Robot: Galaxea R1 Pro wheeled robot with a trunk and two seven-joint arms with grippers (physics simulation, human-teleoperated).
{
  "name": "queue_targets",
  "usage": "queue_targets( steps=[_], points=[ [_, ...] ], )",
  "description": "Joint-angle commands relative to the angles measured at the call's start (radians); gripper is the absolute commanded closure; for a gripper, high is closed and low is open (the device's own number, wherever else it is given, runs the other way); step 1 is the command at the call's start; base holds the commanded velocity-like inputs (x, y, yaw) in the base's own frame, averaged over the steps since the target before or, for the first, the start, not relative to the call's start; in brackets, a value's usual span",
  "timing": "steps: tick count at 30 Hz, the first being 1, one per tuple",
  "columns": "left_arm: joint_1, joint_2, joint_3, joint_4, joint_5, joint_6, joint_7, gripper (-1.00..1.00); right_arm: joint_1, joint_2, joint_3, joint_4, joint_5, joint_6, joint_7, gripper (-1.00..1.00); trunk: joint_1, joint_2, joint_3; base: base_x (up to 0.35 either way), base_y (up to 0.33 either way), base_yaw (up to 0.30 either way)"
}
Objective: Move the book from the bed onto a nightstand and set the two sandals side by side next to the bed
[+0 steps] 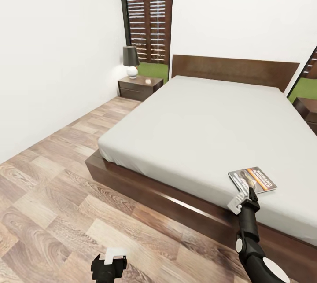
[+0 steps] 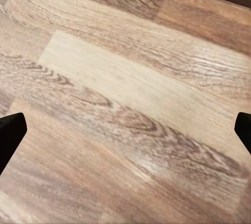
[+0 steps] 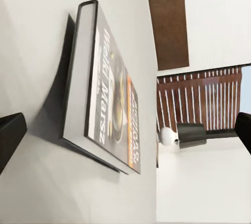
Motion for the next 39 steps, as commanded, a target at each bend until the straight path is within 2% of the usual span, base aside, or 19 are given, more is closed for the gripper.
queue_targets(
  steps=[1, 23, 39],
  points=[
    [-0.001, 0.001, -0.005, -0.002, 0.005, 0.005, 0.009, -1.00, 0.000, 0.000, 0.000, 0.000, 0.010, 0.009, -0.002, -1.00, 0.000, -0.001, -0.001, 0.000, 0.000, 0.000],
    [-0.001, 0.001, -0.004, -0.002, 0.003, 0.005, 0.009, -1.00, 0.000, -0.001, 0.000, -0.001, 0.011, 0.009, -0.003, -1.00, 0.000, -0.001, -0.001, 0.001, -0.009, 0.000],
    [-0.001, 0.001, -0.004, -0.002, 0.003, 0.005, 0.009, -1.00, 0.000, -0.001, 0.000, -0.001, 0.010, 0.009, -0.003, -1.00, 0.000, -0.001, -0.001, 0.086, 0.000, 0.000]
  ],
)
